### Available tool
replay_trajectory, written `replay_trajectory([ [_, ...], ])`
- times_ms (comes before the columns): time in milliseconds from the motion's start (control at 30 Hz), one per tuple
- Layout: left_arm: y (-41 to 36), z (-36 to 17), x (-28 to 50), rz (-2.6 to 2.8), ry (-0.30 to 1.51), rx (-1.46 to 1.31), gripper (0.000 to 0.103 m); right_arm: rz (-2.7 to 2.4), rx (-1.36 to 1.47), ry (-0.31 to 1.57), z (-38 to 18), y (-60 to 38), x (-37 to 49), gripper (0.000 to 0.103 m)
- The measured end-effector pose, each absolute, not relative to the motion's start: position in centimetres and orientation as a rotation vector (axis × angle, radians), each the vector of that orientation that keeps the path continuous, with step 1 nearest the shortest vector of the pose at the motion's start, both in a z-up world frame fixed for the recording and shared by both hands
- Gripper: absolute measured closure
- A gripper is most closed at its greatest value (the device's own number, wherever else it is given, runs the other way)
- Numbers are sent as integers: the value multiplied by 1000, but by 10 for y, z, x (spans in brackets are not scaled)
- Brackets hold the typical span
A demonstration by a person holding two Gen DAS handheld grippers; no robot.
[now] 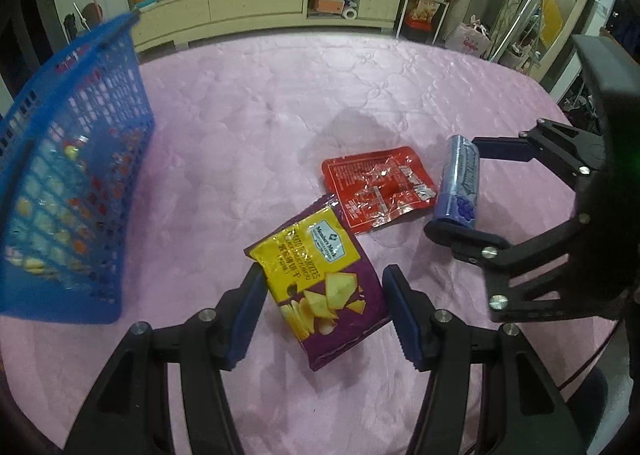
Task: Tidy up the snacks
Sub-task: 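Lift the chip bag and gum tube and carry them over the blue basket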
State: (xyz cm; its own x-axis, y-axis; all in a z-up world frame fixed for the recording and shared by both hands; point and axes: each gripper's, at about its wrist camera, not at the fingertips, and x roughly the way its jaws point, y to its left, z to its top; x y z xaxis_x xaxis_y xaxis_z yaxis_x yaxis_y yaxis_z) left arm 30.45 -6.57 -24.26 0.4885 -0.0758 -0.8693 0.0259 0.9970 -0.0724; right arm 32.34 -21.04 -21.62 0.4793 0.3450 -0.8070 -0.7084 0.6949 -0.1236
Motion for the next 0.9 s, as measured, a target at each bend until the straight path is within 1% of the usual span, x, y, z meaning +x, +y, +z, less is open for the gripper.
replay_trajectory([
  [367,-52,-184,258,-73,941,-38,46,670,-480,749,-145,-188,265,16],
  [500,-42,-164,241,-78,895,-34,46,645,-469,729,-128,-178,252,16],
  [667,-19,-145,217,-75,857,-37,46,633,-430,700,-107,-157,238,16],
  [900,33,-121,200,-36,815,-19,46,650,-407,688,-92,-120,235,16],
])
